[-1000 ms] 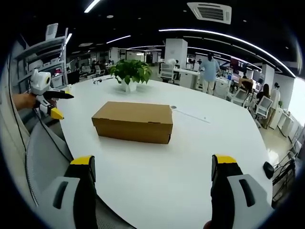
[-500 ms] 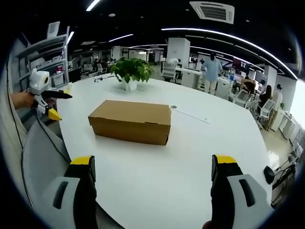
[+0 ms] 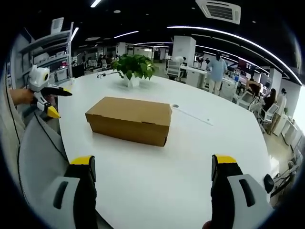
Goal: Operate the shoe box by opening the lid, removing the specified soft item, and placing it in the target area until the item is outside and the box remains undamaged.
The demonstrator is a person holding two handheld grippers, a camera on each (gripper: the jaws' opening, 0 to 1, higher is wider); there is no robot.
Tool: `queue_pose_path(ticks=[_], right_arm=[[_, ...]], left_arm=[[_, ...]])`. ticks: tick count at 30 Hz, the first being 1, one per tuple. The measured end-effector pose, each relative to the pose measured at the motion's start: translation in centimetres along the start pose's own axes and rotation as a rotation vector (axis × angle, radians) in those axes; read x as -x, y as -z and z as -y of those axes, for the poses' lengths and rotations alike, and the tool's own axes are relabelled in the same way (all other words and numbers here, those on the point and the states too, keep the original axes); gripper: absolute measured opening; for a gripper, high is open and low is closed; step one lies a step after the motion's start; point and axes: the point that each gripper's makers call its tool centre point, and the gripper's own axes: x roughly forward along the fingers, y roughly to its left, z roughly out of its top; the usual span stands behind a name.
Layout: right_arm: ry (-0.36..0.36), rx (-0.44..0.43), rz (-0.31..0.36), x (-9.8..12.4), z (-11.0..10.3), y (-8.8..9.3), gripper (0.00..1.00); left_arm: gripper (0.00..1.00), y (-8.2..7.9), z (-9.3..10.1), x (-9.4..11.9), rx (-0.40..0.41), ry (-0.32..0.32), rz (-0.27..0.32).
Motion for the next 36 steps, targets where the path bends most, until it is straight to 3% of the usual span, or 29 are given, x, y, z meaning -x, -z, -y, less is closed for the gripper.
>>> queue_pose_path(ticks=[14,36], right_arm=[[-0.037,0.029,-0.020,-1.1,1.0,0.0,0.96],[-0.129,0.087,-0.061,-4.2,2.9,0.3,0.96]], left_arm=[[0.92,-0.1,-0.3,-1.0,0.022,-0.034,-0.005],[0.90,-0.1,-0.4,-3.8,0.004,-0.031,-0.046]])
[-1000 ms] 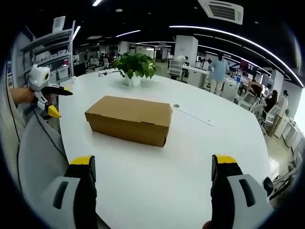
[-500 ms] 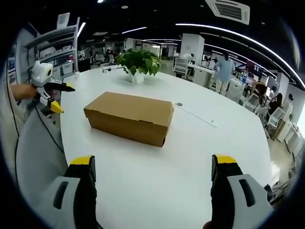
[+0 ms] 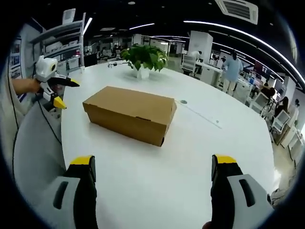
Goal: Operate the shoe box by opening the lid, removing the specified soft item, and placing it in the target area until the item is outside and the box remains undamaged.
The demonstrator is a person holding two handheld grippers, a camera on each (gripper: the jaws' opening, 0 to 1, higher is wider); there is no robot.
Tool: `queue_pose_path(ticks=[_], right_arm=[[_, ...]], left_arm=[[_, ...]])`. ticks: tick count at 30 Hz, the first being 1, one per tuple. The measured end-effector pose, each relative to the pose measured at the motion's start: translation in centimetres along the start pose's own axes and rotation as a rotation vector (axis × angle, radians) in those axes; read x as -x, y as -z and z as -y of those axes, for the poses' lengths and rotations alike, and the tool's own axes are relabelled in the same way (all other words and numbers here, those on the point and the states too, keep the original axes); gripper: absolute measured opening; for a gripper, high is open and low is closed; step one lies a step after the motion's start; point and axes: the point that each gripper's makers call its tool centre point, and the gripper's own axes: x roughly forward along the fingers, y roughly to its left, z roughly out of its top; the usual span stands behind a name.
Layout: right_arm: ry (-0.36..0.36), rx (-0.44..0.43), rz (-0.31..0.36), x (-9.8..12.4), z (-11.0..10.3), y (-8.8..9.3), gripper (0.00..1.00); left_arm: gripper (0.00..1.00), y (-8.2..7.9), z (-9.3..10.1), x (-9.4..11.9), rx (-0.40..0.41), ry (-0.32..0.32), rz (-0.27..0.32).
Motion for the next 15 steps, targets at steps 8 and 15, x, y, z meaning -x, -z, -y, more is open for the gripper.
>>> queue_pose_path(ticks=[8,15], right_arm=[[-0.032,0.022,0.004,-1.3,0.6,-0.5,0.96],[-0.060,0.045,-0.002,-2.4,1.2,-0.6,0.96]], left_arm=[[0.89,0.2,-0.2,-1.0,0.004,-0.009,-0.015],[0.88,0.5,0.1,-1.9,0.006,-0.011,-0.031]])
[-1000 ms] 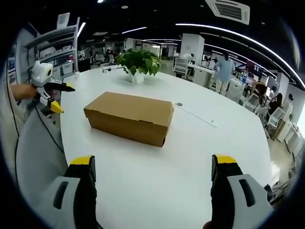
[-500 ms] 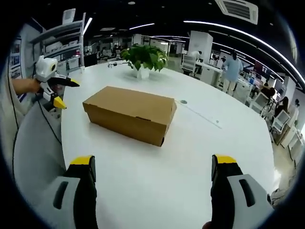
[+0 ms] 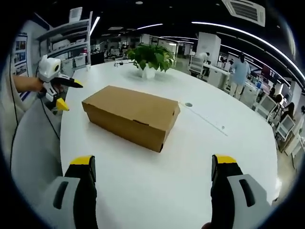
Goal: Operate the shoe box by opening the lid, removing the specified soft item, and placing it in the target area until the item is outside and the box remains undamaged.
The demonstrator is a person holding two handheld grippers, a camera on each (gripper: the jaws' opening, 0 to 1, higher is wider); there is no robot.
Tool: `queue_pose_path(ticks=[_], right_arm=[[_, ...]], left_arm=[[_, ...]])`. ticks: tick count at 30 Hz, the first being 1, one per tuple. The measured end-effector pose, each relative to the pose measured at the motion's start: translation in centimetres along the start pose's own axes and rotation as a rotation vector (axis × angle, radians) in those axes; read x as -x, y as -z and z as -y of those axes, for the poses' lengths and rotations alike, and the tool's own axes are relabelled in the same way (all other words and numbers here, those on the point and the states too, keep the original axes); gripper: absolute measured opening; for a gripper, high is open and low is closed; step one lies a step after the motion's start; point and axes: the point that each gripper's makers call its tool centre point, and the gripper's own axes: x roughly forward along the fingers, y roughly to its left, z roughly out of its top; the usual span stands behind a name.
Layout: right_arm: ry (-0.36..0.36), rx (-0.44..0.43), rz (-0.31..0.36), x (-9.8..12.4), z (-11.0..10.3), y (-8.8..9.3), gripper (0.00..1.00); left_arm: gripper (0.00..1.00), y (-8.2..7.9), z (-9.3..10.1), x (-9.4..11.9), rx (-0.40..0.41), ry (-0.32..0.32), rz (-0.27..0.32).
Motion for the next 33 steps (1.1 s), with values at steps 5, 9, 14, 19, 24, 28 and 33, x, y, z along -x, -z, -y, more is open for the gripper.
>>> queue_pose_path(ticks=[5,9,14,19,24,28,33], right_arm=[[-0.022,0.013,-0.007,-1.0,0.4,0.1,0.96],[-0.038,0.030,-0.007,-1.7,0.6,-0.1,0.96],[-0.057,0.050,0.003,-2.5,0.9,-0.4,0.92],[-0.077,0.071,-0.003,-3.5,1.3,-0.5,0.92],[-0.103,0.089,0.006,-4.7,1.6,-0.8,0.88],[-0.120,0.110,0.011,-5.5,1.9,-0.8,0.84],[-0.143,0.138,0.024,-6.5,2.0,-1.2,0.77]], left_arm=[[0.87,0.2,-0.2,-0.6,0.005,-0.003,-0.007],[0.87,0.3,-0.3,-1.0,0.007,-0.007,-0.012],[0.86,0.5,-0.4,-1.7,0.011,-0.014,-0.017],[0.86,0.3,-0.5,-2.3,0.016,-0.022,-0.013],[0.84,0.1,-0.6,-3.0,0.003,-0.029,-0.014],[0.81,0.1,-0.6,-3.6,0.013,-0.037,-0.012],[0.77,0.5,-0.5,-4.2,0.018,-0.056,-0.022]])
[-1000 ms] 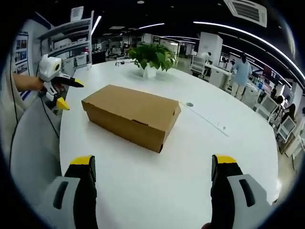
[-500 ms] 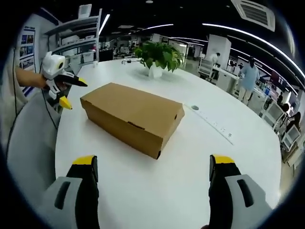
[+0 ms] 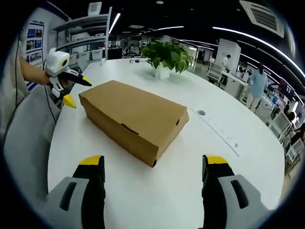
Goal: Operate the shoe box by opening the lid, removing the specified soft item, and placing it in the target area until the item is outside and the box remains undamaged.
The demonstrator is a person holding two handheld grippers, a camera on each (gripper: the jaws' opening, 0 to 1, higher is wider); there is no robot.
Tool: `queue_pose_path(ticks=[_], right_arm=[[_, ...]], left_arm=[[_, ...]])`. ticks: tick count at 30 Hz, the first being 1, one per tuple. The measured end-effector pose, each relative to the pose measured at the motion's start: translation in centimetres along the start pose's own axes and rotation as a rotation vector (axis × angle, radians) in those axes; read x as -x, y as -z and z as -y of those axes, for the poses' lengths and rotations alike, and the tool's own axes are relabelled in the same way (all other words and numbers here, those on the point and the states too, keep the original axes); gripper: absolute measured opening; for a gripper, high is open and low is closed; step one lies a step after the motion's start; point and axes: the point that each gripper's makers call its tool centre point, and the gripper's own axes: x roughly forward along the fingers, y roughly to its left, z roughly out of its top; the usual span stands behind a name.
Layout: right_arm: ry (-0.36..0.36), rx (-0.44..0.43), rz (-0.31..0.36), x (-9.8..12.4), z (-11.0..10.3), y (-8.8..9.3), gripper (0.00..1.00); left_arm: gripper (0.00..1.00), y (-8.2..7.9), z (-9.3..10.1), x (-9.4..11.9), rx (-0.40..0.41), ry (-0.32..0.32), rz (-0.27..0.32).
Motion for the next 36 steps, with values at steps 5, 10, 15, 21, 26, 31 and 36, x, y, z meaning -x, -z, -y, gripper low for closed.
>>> queue_pose_path(ticks=[5,10,15,21,26,31,36], right_arm=[[-0.016,0.014,0.007,-0.8,0.3,-0.3,0.73],[-0.044,0.028,0.002,-1.8,0.2,-0.3,0.66],[-0.071,0.038,-0.006,-3.0,0.1,-0.2,0.60],[-0.086,0.023,-0.009,-4.0,-0.1,-0.2,0.52],[-0.085,0.010,0.002,-4.9,-0.1,-0.7,0.44],[-0.097,-0.004,-0.002,-5.4,-0.4,-0.8,0.45],[-0.109,-0.004,-0.014,-5.6,-0.9,-0.7,0.42]], left_arm=[[0.73,0.4,0.3,-0.3,0.010,-0.011,-0.015],[0.70,0.5,0.2,-0.4,0.047,-0.051,-0.005],[0.67,0.4,0.3,-0.7,0.052,-0.065,-0.002],[0.60,0.2,0.3,-1.1,0.071,-0.075,0.004],[0.58,0.0,0.2,-1.6,0.109,-0.079,0.004],[0.55,-0.1,0.2,-1.8,0.118,-0.080,0.002],[0.53,0.1,0.3,-1.7,0.137,-0.092,0.009]])
